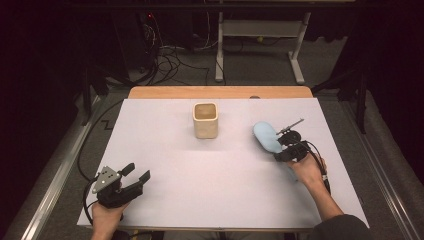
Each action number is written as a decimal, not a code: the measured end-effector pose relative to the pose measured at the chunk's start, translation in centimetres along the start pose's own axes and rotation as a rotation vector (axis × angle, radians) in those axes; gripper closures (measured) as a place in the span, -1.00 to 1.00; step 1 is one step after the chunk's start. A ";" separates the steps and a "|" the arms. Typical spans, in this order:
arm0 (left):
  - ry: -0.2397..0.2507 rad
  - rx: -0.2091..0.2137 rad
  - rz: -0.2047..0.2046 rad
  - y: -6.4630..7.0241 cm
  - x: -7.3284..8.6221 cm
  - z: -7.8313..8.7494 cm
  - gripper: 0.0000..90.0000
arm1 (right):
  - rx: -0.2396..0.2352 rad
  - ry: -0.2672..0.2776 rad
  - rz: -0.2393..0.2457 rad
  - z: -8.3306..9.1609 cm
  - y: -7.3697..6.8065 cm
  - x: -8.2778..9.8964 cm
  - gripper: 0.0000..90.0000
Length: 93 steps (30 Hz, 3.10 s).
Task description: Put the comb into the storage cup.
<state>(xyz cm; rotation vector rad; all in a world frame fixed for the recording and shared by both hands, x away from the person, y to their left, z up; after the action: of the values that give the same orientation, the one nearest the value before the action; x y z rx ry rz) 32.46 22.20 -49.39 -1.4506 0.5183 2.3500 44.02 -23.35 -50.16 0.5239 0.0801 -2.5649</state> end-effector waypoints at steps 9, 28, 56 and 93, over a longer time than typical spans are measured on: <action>-0.001 -0.001 -0.007 0.1 0.0 -0.1 -0.24 | -0.013 0.046 0.021 1.6 -0.6 0.3 0.57; -0.001 0.015 -0.024 0.6 0.0 -0.2 -0.27 | -0.063 0.106 0.063 3.8 -2.9 1.1 0.57; 0.008 0.043 -0.020 1.2 -0.5 -0.3 -0.27 | -0.139 0.198 0.176 5.4 -8.1 1.6 0.57; 0.019 0.187 -0.111 7.5 -2.6 -2.1 -0.34 | -0.227 0.275 0.246 6.0 -12.3 2.3 0.57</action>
<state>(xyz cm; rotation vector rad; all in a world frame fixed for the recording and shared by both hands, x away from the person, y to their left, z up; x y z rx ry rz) 31.78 14.42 -46.90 -1.3806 0.6272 2.1427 33.91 -14.72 -46.09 0.7441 0.3747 -2.1972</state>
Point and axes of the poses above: each handheld gripper's, and its own axes: z roughly backward along the jaws, x roughly out of its underside, y roughly to its right, the point moved 8 cm from there along -z, roughly forward along the jaws
